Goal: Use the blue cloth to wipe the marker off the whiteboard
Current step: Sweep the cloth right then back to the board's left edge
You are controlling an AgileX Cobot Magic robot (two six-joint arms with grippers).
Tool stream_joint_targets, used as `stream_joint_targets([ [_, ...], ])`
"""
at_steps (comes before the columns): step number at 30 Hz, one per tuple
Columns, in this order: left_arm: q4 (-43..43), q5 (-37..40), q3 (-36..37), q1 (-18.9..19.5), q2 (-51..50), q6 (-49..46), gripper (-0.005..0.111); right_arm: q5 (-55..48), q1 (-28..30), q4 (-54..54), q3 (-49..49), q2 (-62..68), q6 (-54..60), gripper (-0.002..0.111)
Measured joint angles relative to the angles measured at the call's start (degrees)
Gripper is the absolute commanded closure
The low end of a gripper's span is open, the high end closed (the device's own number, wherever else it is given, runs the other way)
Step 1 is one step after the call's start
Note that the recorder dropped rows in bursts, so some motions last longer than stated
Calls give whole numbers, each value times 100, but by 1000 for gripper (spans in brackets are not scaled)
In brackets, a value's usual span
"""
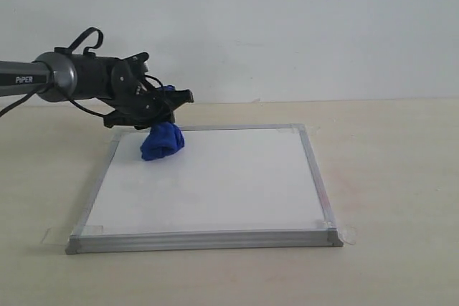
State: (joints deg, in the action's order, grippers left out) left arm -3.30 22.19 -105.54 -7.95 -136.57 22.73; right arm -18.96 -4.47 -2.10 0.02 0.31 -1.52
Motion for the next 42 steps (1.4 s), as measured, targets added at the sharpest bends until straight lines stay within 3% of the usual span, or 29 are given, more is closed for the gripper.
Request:
stream_joint_targets([
  [4,440,198,0,169,0,76,103,0,0,0,0,0,0,109],
  [8,1080,552,0,177,0,87,103,0,0,0,0,0,0,109],
  [13,1265,753,0,84,-11,98,103,0,0,0,0,0,0,109],
  [32,1647,440,-105,-1249,-327,-250,103,0,0,0,0,0,0,109],
  [37,1942,505,-105,-1237,-327,-179,103,0,0,0,0,0,0,109],
  [42,2519,919,-109,-1017,-316,972,103,0,0,0,0,0,0,109],
])
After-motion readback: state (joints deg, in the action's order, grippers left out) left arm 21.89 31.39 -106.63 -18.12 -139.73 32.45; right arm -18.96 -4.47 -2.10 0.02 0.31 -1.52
